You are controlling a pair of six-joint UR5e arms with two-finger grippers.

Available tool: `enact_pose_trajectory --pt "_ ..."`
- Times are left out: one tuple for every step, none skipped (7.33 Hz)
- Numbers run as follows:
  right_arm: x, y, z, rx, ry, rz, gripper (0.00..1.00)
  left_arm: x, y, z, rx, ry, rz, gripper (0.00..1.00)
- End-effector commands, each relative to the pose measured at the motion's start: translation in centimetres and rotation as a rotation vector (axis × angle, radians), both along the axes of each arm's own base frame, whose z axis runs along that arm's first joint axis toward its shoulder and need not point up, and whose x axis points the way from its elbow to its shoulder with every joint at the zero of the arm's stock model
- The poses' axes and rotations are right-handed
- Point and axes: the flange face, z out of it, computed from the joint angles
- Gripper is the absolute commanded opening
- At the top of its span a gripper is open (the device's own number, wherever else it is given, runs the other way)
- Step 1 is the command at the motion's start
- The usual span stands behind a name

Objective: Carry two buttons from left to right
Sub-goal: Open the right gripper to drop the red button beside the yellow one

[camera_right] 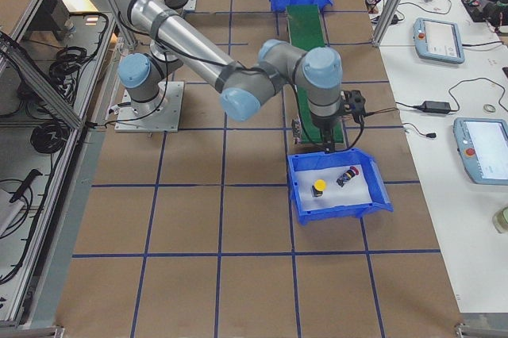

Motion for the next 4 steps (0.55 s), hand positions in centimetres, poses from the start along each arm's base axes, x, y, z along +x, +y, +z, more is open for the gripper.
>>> enact_pose_trajectory --pt "12.5 4.1 6.5 0.128 0.051 0.008 1.00 0.0 0.0 0.1 -0.001 0.000 0.001 1.00" --pt "19.9 4.5 7.8 0.164 0.073 0.006 1.00 0.0 0.0 0.1 -0.003 0.000 0.001 1.00" --pt "26.5 5.5 9.1 0.166 0.067 0.014 1.00 0.0 0.0 0.1 -0.003 -0.002 0.005 1.00" --pt "32.3 6.0 8.7 0.184 0.059 0.073 1.00 0.0 0.0 0.1 -0.003 -0.003 0.001 1.00"
